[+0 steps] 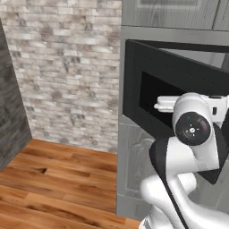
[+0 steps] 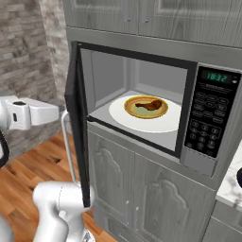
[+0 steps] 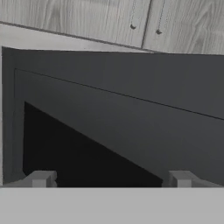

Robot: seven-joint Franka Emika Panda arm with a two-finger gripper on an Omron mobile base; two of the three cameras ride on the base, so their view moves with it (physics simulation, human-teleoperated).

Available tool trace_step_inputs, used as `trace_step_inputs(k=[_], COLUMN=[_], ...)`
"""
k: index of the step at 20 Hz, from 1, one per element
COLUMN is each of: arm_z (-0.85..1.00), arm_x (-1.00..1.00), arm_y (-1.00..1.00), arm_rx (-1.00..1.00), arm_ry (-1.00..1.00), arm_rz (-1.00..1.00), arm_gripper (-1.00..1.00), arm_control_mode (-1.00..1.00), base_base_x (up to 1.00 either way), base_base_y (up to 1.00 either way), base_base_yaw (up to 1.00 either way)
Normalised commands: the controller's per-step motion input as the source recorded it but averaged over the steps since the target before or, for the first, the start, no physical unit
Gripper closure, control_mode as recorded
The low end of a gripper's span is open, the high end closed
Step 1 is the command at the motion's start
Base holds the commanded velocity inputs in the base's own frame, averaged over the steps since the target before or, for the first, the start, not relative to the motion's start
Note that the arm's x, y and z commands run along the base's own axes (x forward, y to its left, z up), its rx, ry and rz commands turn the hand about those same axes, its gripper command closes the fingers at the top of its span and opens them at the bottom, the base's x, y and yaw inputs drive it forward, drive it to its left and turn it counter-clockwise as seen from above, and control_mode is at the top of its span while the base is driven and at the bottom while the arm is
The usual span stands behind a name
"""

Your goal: Pick the chicken drumstick from the counter and place it in the microwave. Then turn on the microwave.

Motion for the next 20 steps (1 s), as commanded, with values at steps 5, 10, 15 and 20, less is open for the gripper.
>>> trace_step_inputs(k=[5,10,15,20], arm_z=[0.00,0.00,0.00,-0.10], arm_x=[0.32,0.32,0.34,0.24], arm_y=[-0.42,-0.42,-0.40,-0.33], arm_rx=[0.07,0.07,0.07,0.05], arm_ry=[-0.03,-0.03,-0.03,-0.05], arm_rz=[0.00,0.00,0.00,0.00], arm_gripper=[-1.00,-1.00,-1.00,-1.00], arm_control_mode=[-1.00,-1.00,-1.00,-1.00], base_base_x=[0.00,0.00,0.00,0.00], base_base_y=[0.00,0.00,0.00,0.00], base_base_yaw=[0.00,0.00,0.00,0.00])
